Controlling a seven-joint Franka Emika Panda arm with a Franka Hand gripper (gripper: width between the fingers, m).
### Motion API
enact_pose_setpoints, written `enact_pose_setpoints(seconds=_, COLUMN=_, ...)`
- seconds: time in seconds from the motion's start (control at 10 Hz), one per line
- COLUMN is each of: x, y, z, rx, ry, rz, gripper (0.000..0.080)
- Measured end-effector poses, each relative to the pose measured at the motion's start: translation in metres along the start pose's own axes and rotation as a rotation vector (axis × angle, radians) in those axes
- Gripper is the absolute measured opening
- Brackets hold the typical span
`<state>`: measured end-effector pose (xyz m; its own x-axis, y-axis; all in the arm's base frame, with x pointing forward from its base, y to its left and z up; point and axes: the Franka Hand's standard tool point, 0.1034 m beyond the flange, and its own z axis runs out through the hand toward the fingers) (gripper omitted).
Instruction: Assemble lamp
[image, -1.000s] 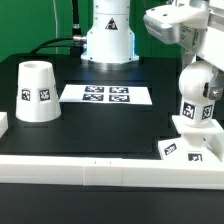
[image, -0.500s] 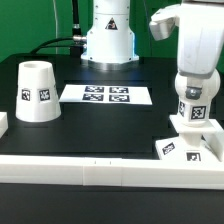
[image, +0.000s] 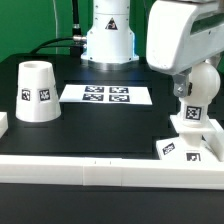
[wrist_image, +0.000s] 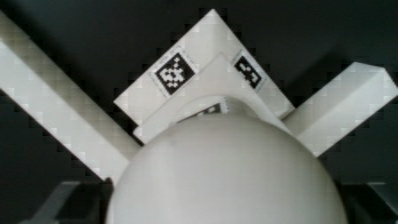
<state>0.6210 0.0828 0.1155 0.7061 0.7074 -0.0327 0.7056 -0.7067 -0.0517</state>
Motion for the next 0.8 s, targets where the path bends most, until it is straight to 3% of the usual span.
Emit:
enact_pose_setpoints(seconds=0.1, x=0.0001, y=-0.0003, z=0.0, rx=0.001, ry=0.001, rz=0.101, gripper=0.0579)
enact_pose_setpoints(seconds=0.6, x=0.001, y=-0.0021, z=-0.0004, rx=0.057, ry=0.019, rz=0.682, gripper=0.0579)
enact_pose_setpoints(seconds=0.8, x=0.0017, y=-0.0034, z=0.0006, rx=0.062, ry=0.012, rz=0.895, gripper=0.0579)
